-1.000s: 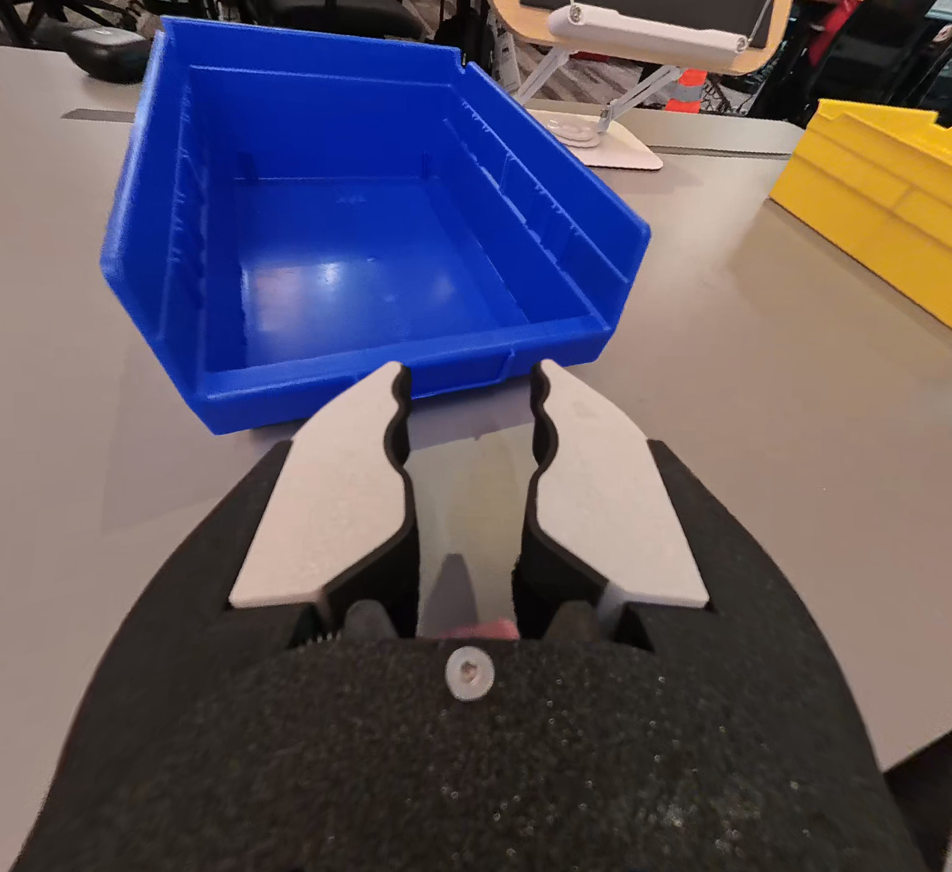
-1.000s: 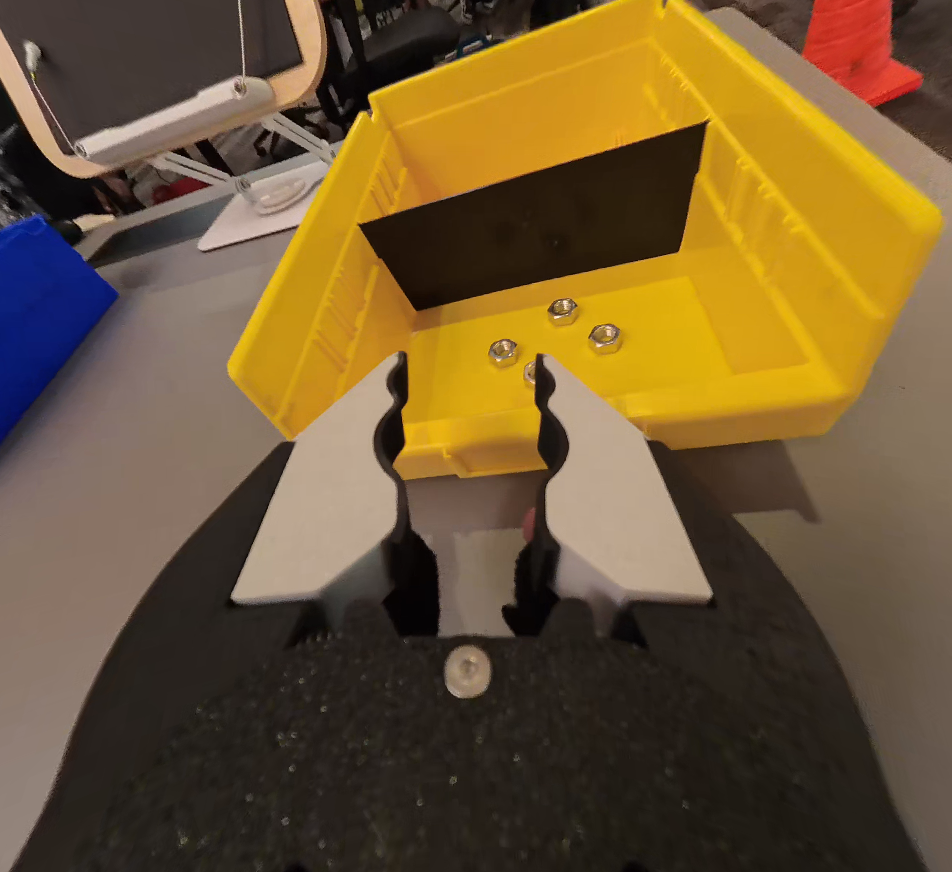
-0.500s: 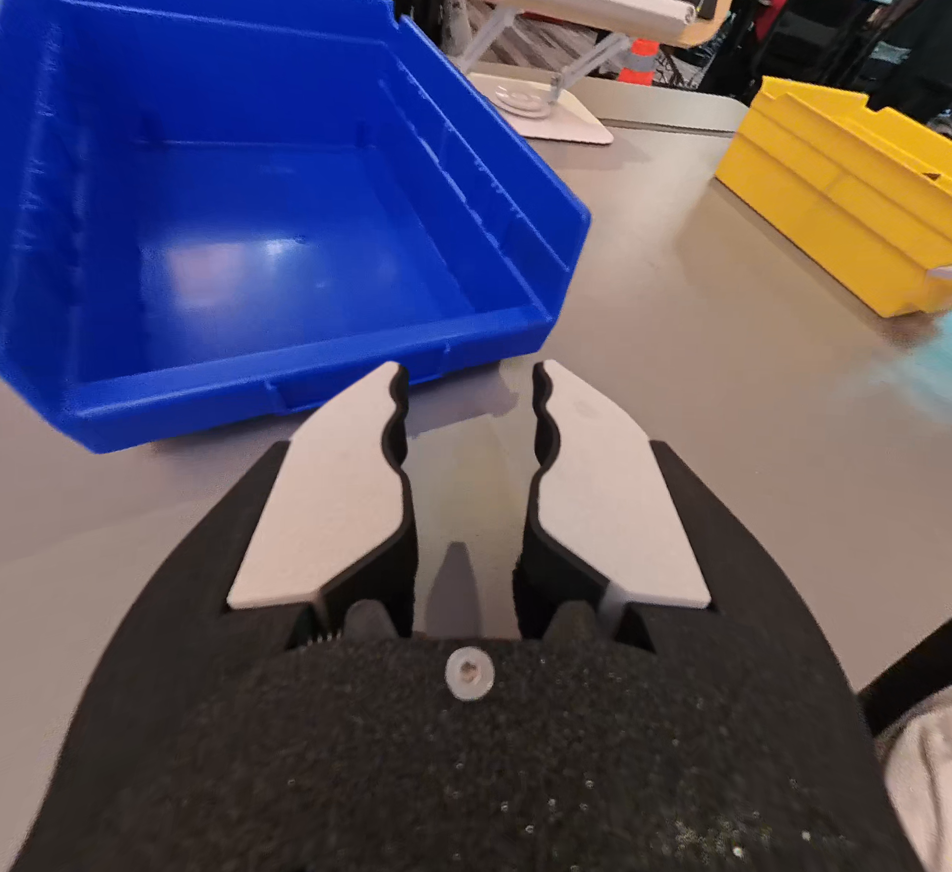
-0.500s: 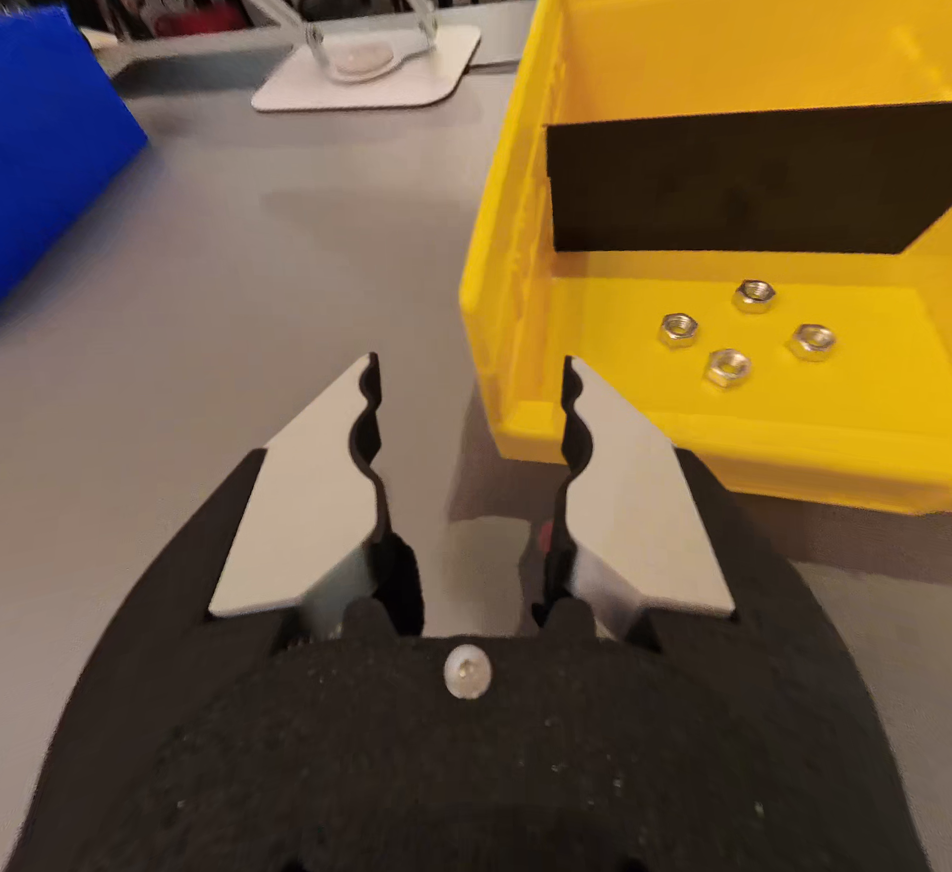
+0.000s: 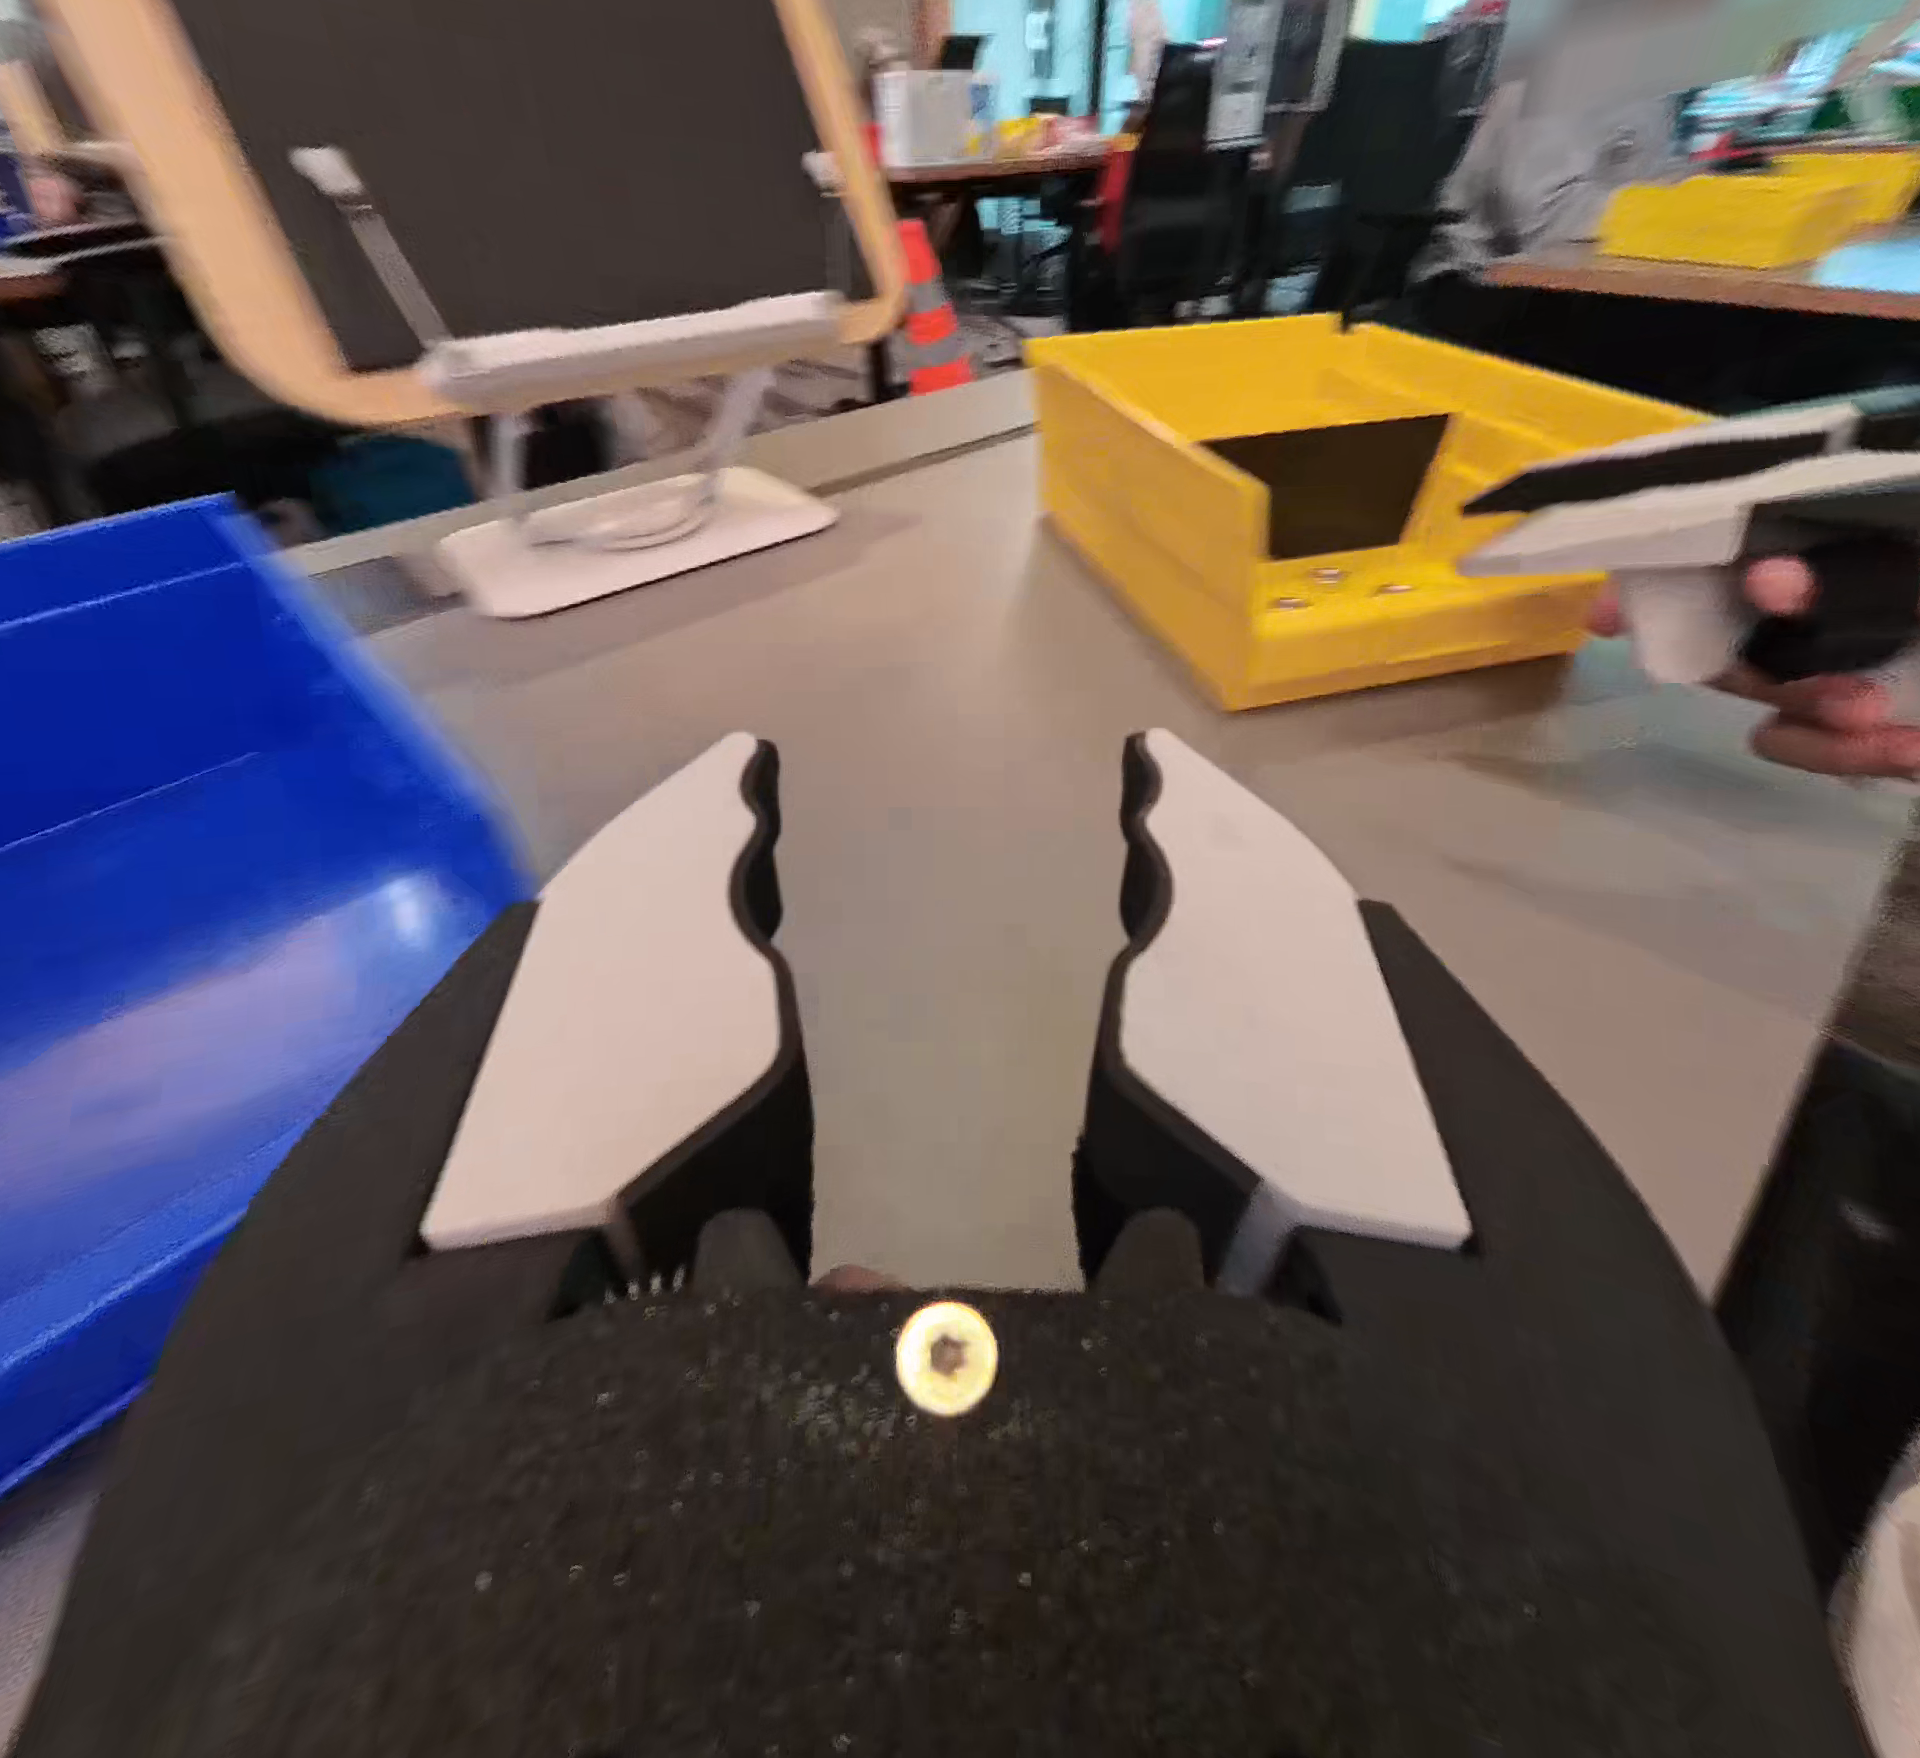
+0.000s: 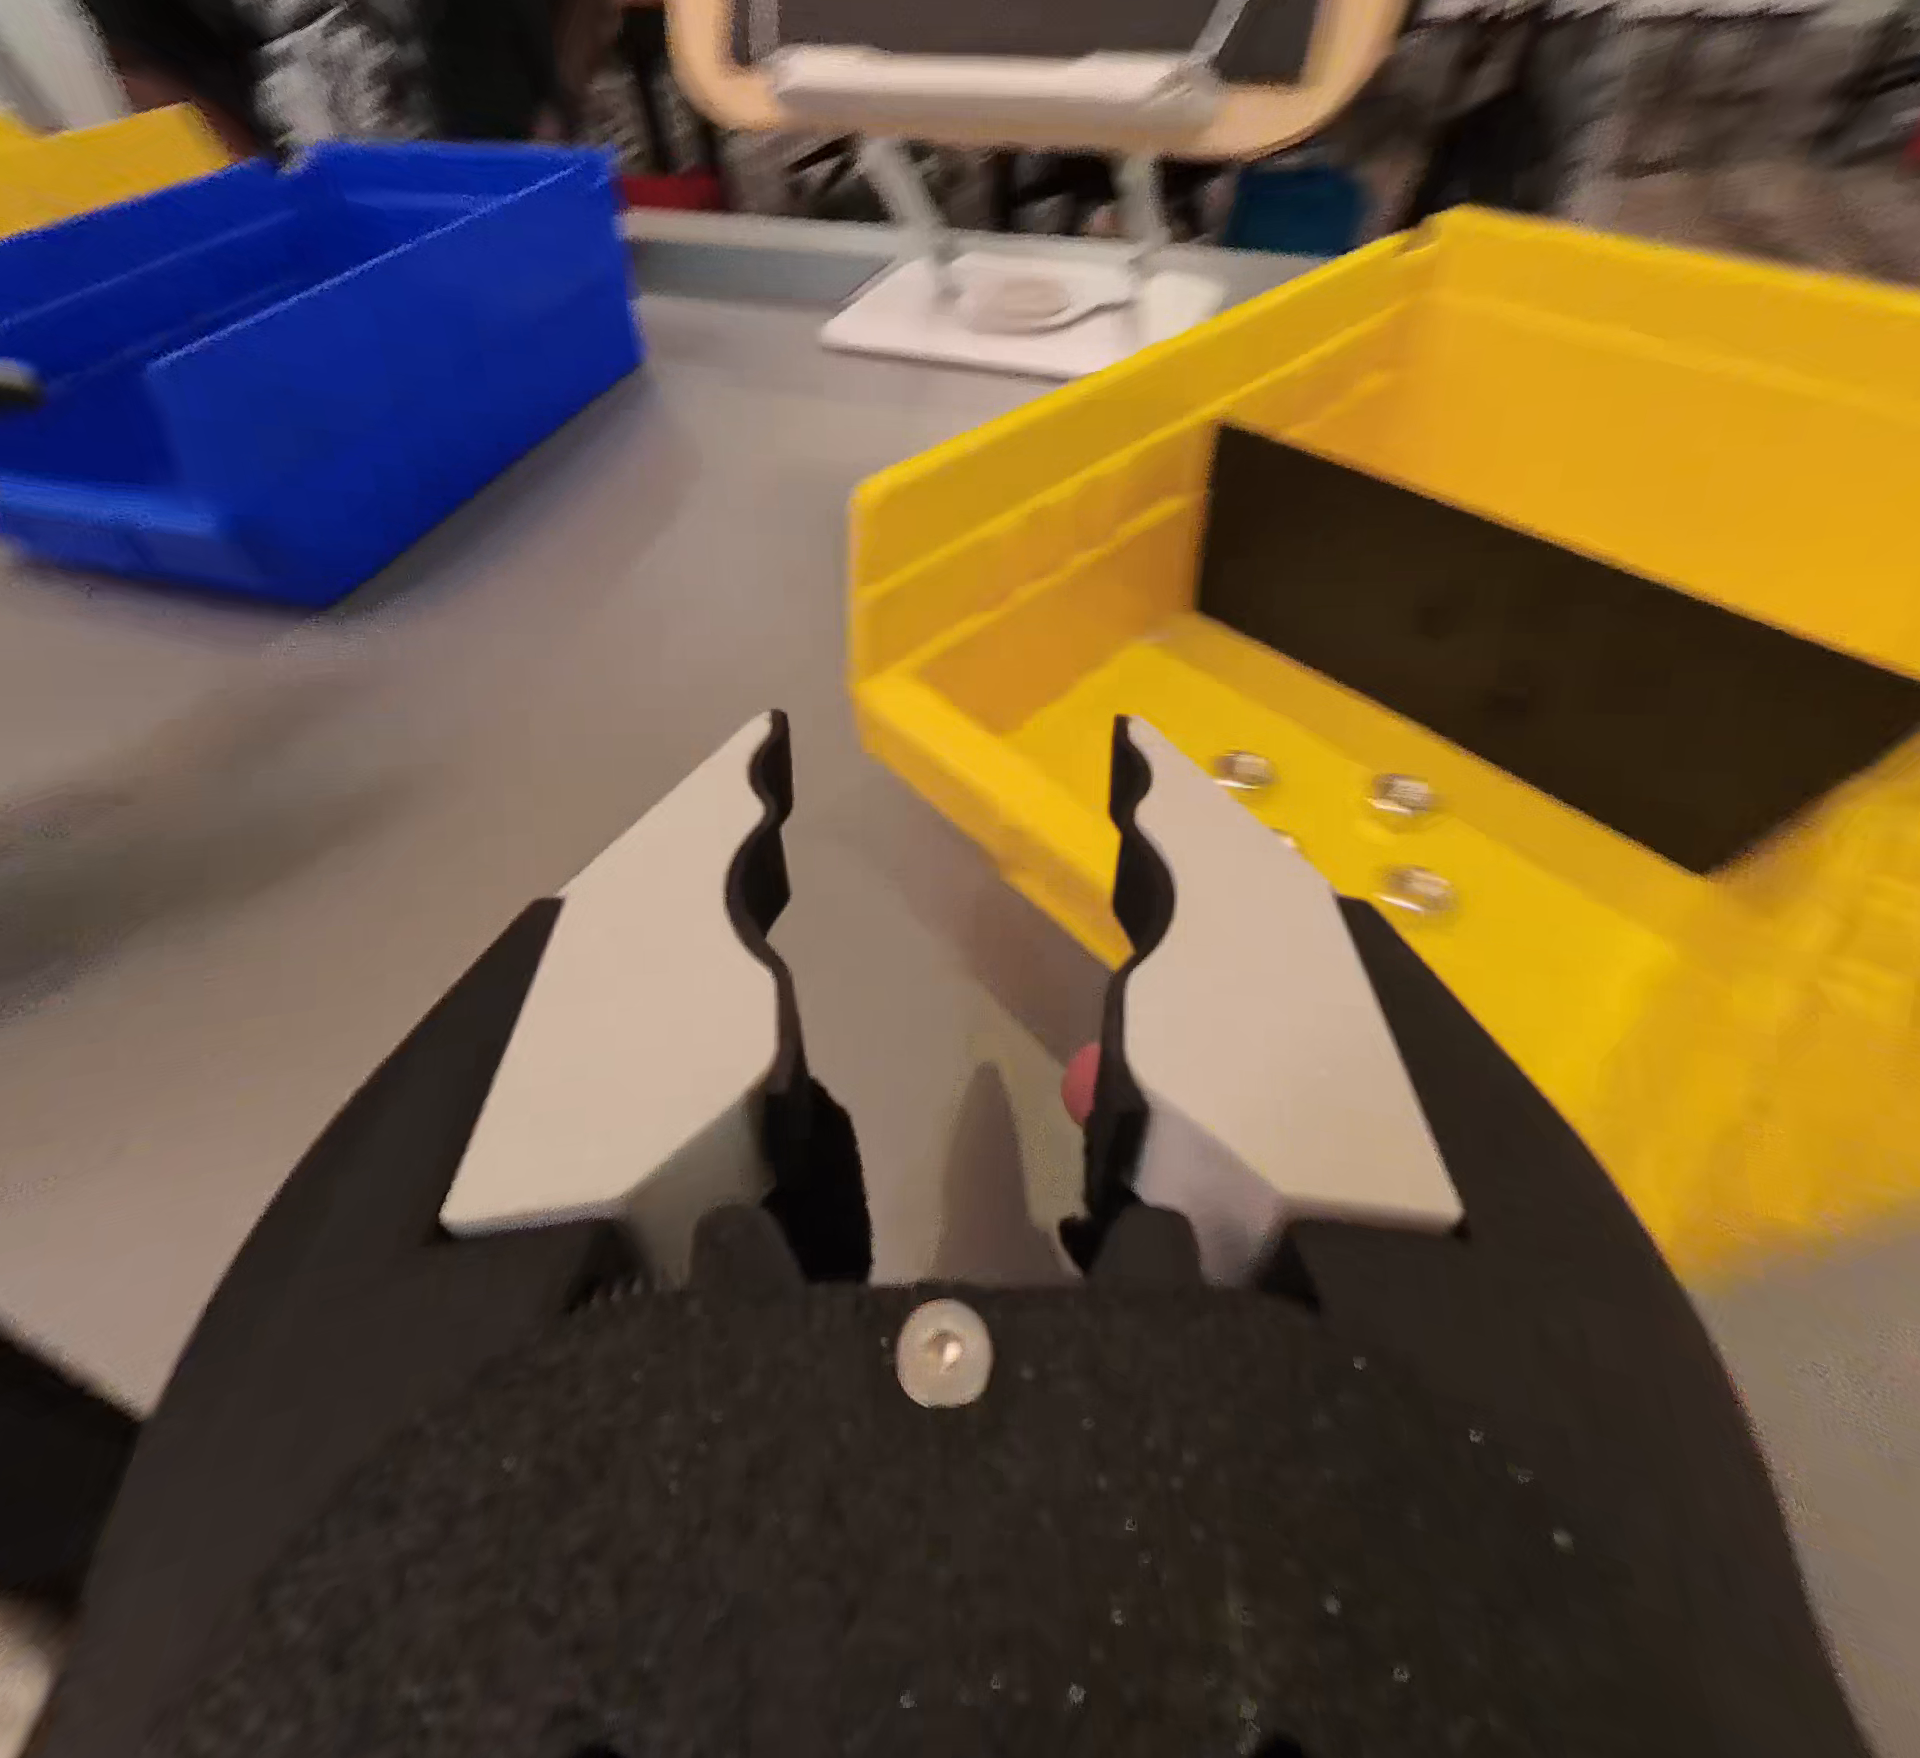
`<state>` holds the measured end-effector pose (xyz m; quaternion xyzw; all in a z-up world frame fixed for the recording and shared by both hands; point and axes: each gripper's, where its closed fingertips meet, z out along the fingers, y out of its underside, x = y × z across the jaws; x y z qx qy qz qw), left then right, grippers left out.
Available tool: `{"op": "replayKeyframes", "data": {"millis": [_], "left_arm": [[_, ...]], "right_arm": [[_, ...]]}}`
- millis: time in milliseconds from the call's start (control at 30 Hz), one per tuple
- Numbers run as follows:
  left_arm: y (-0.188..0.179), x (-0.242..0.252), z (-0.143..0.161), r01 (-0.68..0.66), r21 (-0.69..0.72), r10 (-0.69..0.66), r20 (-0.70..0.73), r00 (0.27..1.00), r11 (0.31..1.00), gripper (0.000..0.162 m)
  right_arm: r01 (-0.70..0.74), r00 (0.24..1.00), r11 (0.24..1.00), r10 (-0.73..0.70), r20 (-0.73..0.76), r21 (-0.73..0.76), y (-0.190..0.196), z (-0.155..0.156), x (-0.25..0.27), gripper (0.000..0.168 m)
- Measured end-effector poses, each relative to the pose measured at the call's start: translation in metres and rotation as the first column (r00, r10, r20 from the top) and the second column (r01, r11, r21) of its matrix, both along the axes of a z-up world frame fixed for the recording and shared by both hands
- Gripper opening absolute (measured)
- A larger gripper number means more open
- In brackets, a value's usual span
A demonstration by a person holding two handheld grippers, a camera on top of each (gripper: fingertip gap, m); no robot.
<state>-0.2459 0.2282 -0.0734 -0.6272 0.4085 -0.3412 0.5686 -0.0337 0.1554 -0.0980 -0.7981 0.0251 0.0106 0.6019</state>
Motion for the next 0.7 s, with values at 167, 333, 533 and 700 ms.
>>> {"op": "replayKeyframes", "data": {"millis": [167, 333, 533, 700], "left_arm": [[-0.019, 0.101, -0.024, 0.123, -0.073, -0.133, -0.137, 0.982, 0.99, 0.061], [-0.001, 0.188, -0.049, 0.103, -0.186, -0.145, -0.226, 0.963, 0.977, 0.056], [0.01, 0.229, -0.071, 0.033, -0.29, -0.115, -0.273, 0.955, 0.957, 0.027], [0.017, 0.204, -0.06, -0.097, -0.096, 0.059, -0.334, 0.941, 0.991, 0.003]], "right_arm": [[0.476, 0.879, 0.871, -0.473, -0.054, 0.12, -0.06, 0.029, 0.092, 0.06], [0.541, 0.834, 0.841, -0.54, -0.112, -0.027, -0.067, -0.013, 0.121, 0.058], [0.605, 0.793, 0.785, -0.61, 0.004, -0.136, -0.049, -0.042, 0.139, 0.009], [0.623, 0.782, 0.774, -0.617, 0.09, -0.115, -0.041, -0.032, 0.135, 0.002]]}}
